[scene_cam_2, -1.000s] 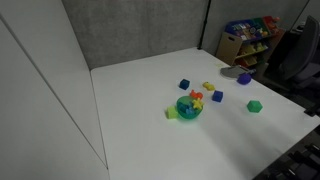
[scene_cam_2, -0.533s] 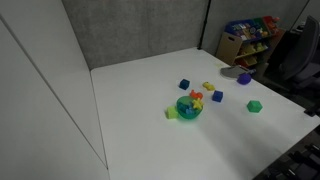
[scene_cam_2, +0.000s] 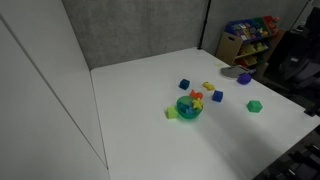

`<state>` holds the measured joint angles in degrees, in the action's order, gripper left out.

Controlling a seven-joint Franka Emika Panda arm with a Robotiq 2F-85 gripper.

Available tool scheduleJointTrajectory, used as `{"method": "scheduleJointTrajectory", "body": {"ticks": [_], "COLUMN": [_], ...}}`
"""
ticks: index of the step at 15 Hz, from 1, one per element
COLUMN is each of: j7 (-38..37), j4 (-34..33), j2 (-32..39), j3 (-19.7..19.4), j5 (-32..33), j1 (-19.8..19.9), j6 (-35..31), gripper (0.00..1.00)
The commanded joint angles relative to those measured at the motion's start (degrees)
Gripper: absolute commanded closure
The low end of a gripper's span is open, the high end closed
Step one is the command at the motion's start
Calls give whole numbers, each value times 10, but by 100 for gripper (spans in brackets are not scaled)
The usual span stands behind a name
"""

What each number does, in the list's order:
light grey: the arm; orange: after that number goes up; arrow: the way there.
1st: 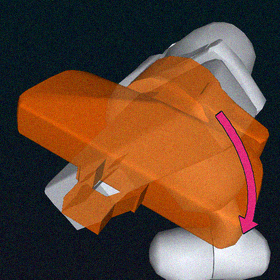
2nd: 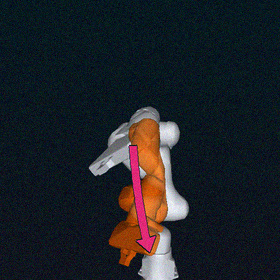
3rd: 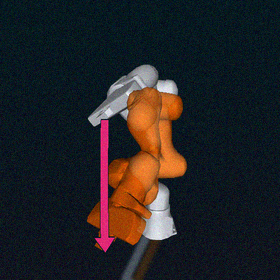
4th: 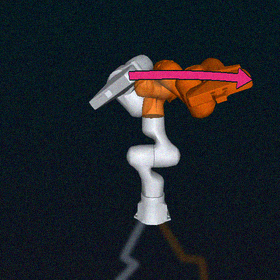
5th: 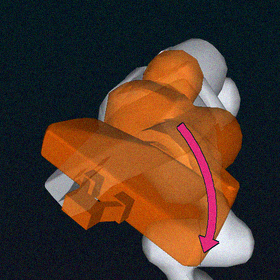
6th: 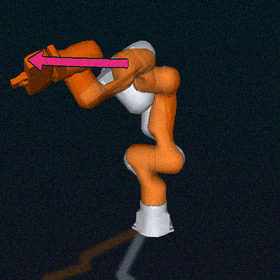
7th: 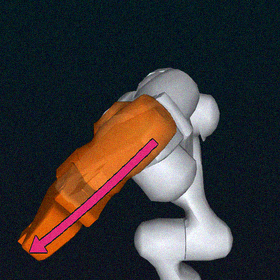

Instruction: Put the orange toy in the bowl

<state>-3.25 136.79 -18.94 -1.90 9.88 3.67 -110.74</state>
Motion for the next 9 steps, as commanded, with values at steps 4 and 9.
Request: {"method": "scheduleJointTrajectory", "body": {"ticks": [4,9], "j7": [-68,-103], "j4": [-110,-204], "j2": [161,282], "j3": [14,19], "j5": [-35,-25], "j1": [-9,-28], "j6": [-102,-149], "gripper": [0,0]}}
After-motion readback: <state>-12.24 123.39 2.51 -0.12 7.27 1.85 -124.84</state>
